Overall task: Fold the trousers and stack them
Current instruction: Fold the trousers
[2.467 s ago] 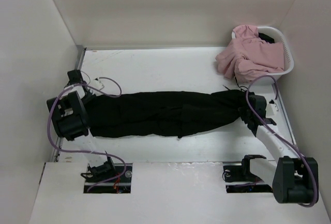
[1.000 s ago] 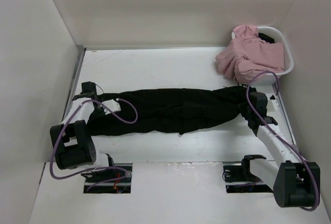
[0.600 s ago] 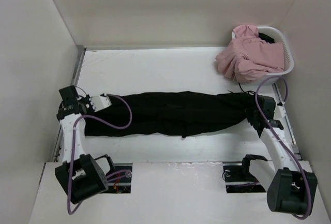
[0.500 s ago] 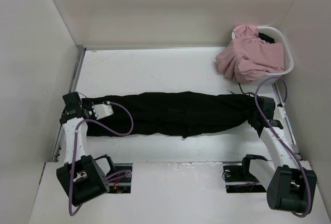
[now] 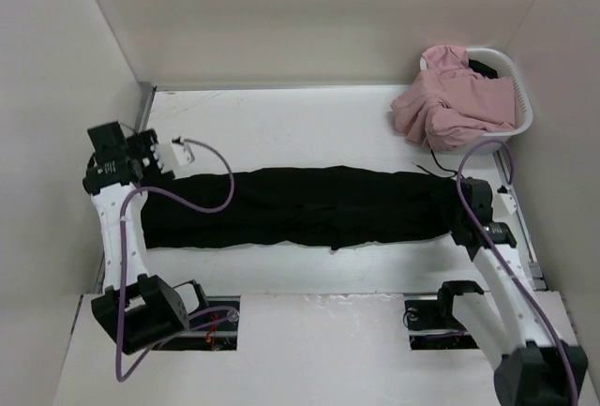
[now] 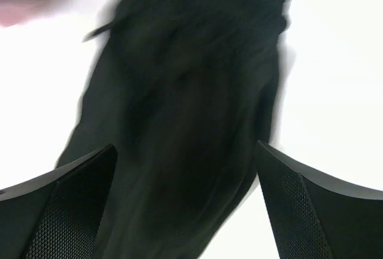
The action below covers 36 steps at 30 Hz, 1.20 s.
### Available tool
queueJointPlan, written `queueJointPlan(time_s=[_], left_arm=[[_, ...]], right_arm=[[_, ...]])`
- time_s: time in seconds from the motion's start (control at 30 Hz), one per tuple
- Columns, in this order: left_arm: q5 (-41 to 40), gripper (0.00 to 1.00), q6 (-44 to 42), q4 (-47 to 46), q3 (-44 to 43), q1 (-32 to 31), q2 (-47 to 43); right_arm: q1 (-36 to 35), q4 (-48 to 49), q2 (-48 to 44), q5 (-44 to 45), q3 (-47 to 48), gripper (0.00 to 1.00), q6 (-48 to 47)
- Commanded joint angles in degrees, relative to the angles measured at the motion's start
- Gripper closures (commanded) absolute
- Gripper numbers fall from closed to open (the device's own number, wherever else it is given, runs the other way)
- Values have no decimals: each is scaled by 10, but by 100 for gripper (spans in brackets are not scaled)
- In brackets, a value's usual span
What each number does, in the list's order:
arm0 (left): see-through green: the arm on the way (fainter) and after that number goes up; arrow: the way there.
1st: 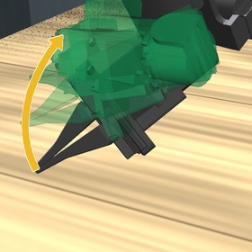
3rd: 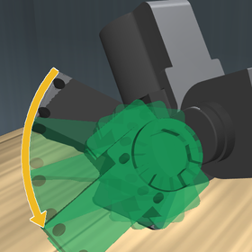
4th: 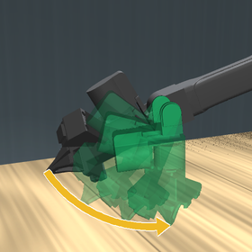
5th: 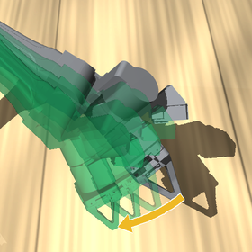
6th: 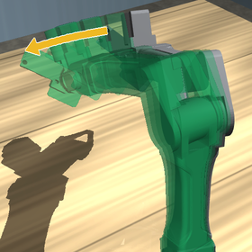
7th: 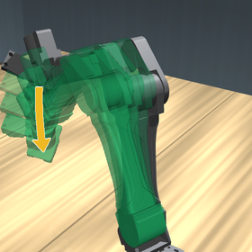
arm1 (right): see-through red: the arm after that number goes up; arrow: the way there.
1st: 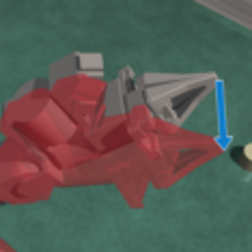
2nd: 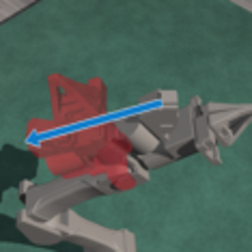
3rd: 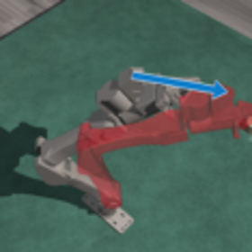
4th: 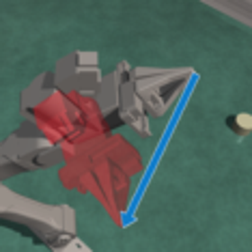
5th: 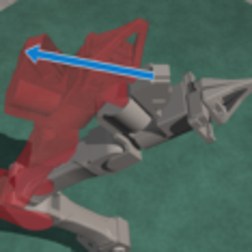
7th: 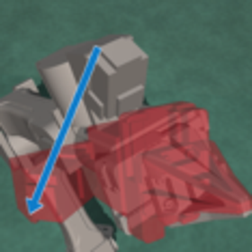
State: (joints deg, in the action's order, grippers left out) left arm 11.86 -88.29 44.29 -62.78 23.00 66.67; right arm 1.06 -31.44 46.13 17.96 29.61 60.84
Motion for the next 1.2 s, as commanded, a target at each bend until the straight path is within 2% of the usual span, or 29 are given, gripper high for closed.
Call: queueJointPlan(time_s=[0.0, 0.07, 0.17, 0.27, 0.37, 0.5, 0.6, 0.73, 0.87, 1.03, 1.17], left_arm=[[104, 34, 105, 55, -85, -71, 6], [103, 34, 156, 46, -81, -164, 14], [77, 34, 301, -64, -57, -339, 53], [58, 34, 454, -189, -66, -470, 142], [39, 37, 557, -247, -125, -560, 254], [15, 44, 581, -240, -200, -646, 384], [7, 46, 557, -238, -170, -707, 386], [-14, 42, 511, -237, -80, -780, 340], [-53, 40, 483, -247, -12, -815, 350], [-110, 40, 497, -296, -28, -797, 398], [-114, 39, 527, -290, -73, -765, 395]], right_arm=[[-83, -133, -88, 102, 65, 0, 26], [-136, -180, -109, 140, 76, 0, 52], [-163, -196, -108, 156, 63, 0, 73], [-139, -146, -104, 135, 38, 0, 75], [-108, -88, -97, 119, 23, 0, 63], [-49, -50, -75, 103, 8, 0, 50], [5, -20, -59, 63, -9, 0, 28], [88, 29, -18, -24, -32, 0, 9], [139, 108, 61, -92, -45, 0, 1], [136, 152, 148, -102, -17, 0, 2], [129, 158, 203, -102, -3, 0, 4]])
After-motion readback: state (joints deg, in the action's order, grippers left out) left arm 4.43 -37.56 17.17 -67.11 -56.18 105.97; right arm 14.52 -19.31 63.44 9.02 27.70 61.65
